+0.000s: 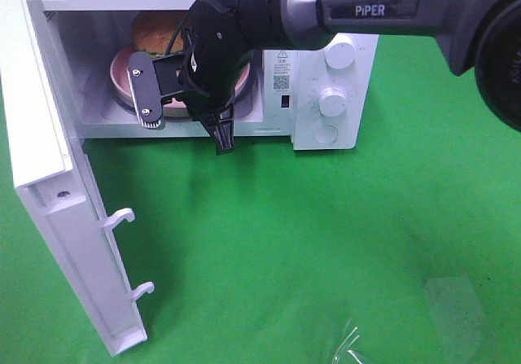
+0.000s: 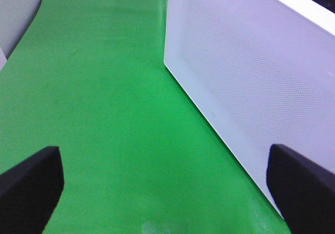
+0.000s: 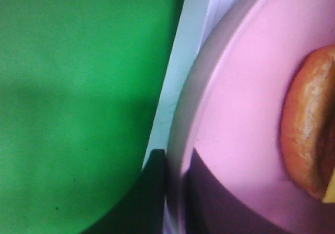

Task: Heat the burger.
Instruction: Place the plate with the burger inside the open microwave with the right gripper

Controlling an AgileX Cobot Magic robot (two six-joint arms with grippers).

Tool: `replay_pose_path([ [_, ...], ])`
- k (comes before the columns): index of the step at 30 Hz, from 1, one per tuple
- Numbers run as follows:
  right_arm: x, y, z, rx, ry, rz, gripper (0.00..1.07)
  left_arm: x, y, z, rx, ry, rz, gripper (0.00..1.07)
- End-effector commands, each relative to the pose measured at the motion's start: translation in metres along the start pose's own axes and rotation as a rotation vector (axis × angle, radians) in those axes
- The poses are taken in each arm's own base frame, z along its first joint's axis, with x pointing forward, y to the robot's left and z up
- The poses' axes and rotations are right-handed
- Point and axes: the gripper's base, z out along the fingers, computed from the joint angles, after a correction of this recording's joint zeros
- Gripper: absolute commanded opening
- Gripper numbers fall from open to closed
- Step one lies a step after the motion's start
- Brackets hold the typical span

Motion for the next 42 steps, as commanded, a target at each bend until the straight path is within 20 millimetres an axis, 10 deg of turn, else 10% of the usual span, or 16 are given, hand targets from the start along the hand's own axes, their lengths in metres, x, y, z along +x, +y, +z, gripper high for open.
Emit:
replay_pose_path([
  [1,0.0015,-0.0201,-0.0052,0.096,-0.021,0.01,0.0,0.0014,-0.0004,-0.0019,0.006,-0.025,0.002,0.98],
  [28,0.0027,-0.0244,0.0033,0.147,-0.039,-0.013,0.02,0.0014,-0.0004,-0.0019,0.006,-0.025,0.002,0.98],
  [42,0.0014,-0.0243,0.0033,0.145,-0.054,0.006,0.31,0.0014,-0.0004,-0.0019,0.006,-0.025,0.002,0.98],
])
